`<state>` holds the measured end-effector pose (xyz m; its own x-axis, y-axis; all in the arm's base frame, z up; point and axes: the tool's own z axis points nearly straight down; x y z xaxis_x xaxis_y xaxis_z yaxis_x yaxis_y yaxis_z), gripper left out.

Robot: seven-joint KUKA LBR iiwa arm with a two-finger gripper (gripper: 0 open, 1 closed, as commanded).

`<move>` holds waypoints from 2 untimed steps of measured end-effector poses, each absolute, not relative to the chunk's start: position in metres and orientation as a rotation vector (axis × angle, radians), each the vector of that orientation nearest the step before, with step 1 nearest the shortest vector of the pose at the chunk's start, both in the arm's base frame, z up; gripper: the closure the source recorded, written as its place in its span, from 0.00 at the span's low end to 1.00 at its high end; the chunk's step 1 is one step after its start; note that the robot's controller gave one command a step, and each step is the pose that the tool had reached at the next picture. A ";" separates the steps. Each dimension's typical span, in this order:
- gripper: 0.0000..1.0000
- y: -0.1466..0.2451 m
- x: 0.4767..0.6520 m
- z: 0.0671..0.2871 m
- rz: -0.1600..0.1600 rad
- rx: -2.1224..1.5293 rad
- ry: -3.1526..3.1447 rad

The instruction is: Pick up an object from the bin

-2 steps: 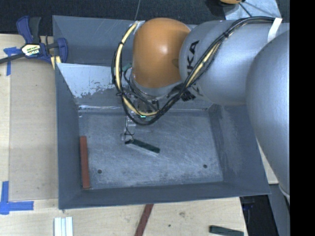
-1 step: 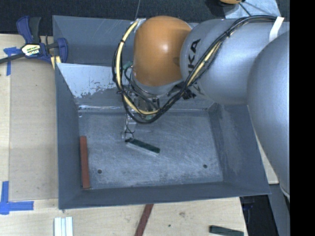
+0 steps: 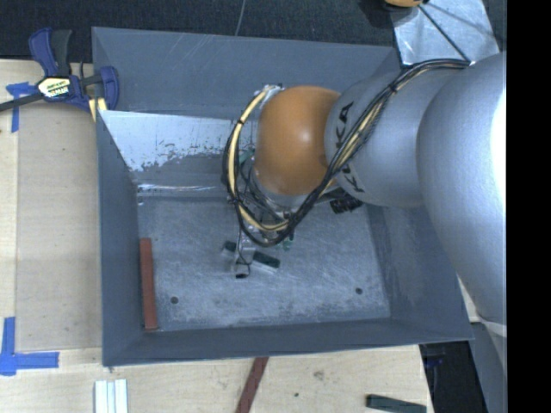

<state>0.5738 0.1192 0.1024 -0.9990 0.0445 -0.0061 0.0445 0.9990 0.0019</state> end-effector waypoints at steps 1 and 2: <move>0.00 0.108 0.573 0.100 -0.001 0.077 3.141; 0.00 0.094 0.575 0.107 0.001 0.209 3.131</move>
Offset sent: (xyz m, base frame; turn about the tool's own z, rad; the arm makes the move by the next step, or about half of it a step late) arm 0.0007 -0.0265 0.0027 0.0909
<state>0.5754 0.0937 0.1066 -0.9911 0.1329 -0.0031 0.1329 0.9911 0.0010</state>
